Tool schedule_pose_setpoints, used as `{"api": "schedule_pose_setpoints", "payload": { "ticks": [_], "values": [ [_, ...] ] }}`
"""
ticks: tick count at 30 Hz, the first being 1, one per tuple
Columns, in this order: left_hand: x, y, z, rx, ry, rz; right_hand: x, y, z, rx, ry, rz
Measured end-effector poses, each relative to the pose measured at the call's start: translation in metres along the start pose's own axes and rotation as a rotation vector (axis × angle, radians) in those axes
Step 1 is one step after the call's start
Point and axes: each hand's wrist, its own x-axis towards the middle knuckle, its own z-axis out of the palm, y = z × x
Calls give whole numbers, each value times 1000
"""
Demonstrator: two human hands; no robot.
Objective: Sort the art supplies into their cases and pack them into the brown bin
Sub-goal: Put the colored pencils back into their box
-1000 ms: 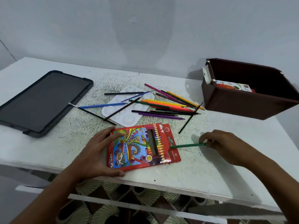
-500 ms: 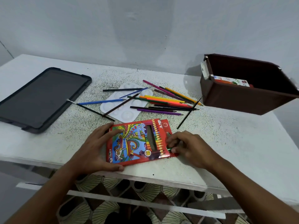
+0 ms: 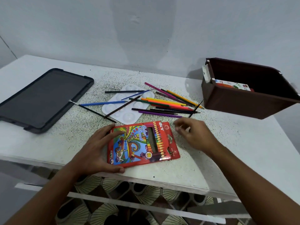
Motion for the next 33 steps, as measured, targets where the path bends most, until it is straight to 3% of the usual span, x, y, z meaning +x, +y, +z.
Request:
{"api": "schedule_pose_setpoints", "payload": {
  "ticks": [2,5,16,24,29,33],
  "values": [
    [1,1,0,2,-3,-2,23,5,-2,-225,144,40],
    [0,0,0,7,-1,0,42,14,2,-382,128,108],
    [1,-4,3,10,1,-5,42,18,10,-373,215,140],
    [1,-4,2,4,3,-4,-5,56,-41,-458,300,135],
    [1,-5,2,9,-5,-8,-31,73,-52,-487,262,76],
    [1,-6,3,20,-18,-18,-40,62,-36,-382,163,-114]
  ]
}}
